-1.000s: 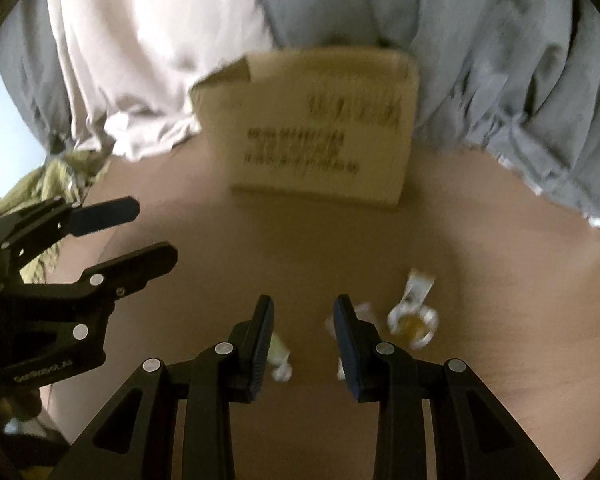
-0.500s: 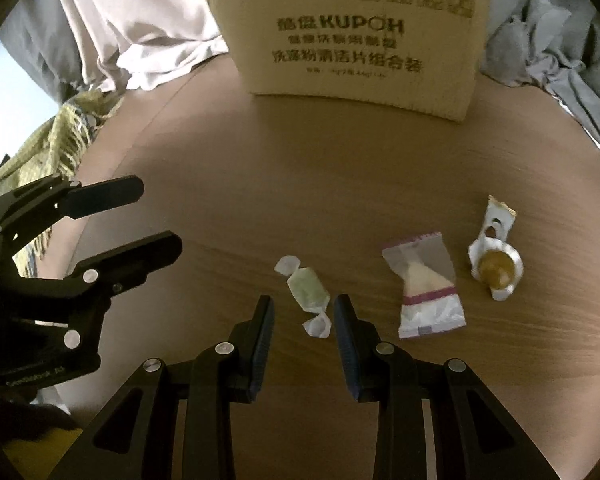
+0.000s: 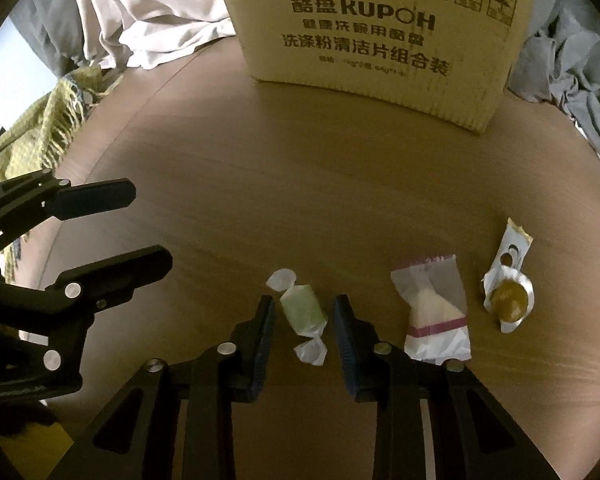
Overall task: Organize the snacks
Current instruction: 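Move both open tools back down toward the remaining snacks on the table, then grasp the green-white wrapped candy with the right tool while the left tool grasps a white-red triangle packet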
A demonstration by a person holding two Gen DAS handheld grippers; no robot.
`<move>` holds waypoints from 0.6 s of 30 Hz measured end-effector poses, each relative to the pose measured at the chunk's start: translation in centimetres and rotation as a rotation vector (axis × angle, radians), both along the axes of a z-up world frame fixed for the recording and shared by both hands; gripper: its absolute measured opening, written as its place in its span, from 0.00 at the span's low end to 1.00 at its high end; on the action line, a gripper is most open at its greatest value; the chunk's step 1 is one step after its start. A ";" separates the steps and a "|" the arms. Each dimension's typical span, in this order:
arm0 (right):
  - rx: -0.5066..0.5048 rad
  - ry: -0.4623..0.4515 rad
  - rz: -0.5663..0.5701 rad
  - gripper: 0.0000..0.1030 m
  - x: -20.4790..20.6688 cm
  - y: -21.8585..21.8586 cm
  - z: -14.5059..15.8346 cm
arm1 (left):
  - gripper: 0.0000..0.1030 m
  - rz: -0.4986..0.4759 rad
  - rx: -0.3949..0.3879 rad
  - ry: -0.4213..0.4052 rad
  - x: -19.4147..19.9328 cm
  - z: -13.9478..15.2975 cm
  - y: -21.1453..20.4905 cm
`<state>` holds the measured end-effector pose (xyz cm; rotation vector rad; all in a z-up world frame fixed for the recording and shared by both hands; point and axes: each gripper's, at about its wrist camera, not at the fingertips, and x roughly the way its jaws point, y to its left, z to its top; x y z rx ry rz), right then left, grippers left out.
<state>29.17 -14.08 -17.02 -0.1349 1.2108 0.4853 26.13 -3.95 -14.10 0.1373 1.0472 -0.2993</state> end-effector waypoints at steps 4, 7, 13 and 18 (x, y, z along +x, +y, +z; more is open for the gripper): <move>-0.001 -0.014 0.005 0.24 -0.4 0.2 0.2 | 0.53 -0.004 0.000 -0.009 -0.1 0.2 -0.1; 0.017 -0.035 -0.029 0.24 -0.9 -0.1 0.9 | 0.53 -0.011 -0.023 -0.011 -0.3 0.6 -0.3; 0.058 -0.091 -0.158 0.24 -2.7 -2.7 3.3 | 0.53 -0.043 -0.055 -0.028 -1.1 2.0 -2.1; 0.079 -0.115 -0.238 0.24 -4.3 -5.0 4.2 | 0.53 -0.068 -0.070 -0.034 -1.8 2.5 -4.4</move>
